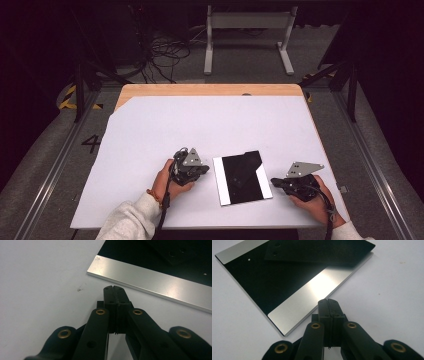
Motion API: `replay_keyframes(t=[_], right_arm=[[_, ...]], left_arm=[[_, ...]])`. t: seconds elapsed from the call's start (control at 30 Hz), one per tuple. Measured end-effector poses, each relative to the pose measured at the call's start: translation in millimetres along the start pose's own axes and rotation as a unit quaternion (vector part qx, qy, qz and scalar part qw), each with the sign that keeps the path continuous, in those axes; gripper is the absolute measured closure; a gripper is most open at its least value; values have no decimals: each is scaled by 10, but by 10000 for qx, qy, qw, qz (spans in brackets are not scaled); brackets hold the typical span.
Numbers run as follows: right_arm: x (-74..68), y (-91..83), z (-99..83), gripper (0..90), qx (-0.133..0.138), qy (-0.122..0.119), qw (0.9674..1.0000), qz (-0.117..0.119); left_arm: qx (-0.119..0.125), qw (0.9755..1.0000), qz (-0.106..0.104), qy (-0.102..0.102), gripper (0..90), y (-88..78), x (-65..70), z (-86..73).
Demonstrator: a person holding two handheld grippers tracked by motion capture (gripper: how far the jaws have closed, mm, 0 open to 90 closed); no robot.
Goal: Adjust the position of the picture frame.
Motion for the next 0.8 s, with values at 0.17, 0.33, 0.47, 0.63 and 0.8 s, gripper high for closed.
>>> replay_keyframes(t=[0.17,0.33,0.47,0.63,0.8], right_arm=[[-5,25,-7,900,-23,6,10000,20],[-13,28,-11,900,-30,78,9999,132],[-65,42,-14,900,-56,34,9997,238],[-62,47,-9,900,-75,78,9996,268],[-56,50,-17,900,-39,145,9994,296]], left_arm=[[16,10000,-45,-45,897,40,-38,24],[7,9999,-92,-61,897,78,-52,58],[40,9999,-121,-50,897,92,-66,64],[15,9999,-120,2,897,148,-71,121],[50,9999,-143,-5,897,171,-83,136]])
Point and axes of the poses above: each handheld gripper's, and its own axes: y roughly forward along the jaws, z roughly out of its top, x roughly to its right, the point moved 3 cm from there along y, roughly forward along the jaws, and after that the axes turned 13 degrees about y, right-handed, at the moved point
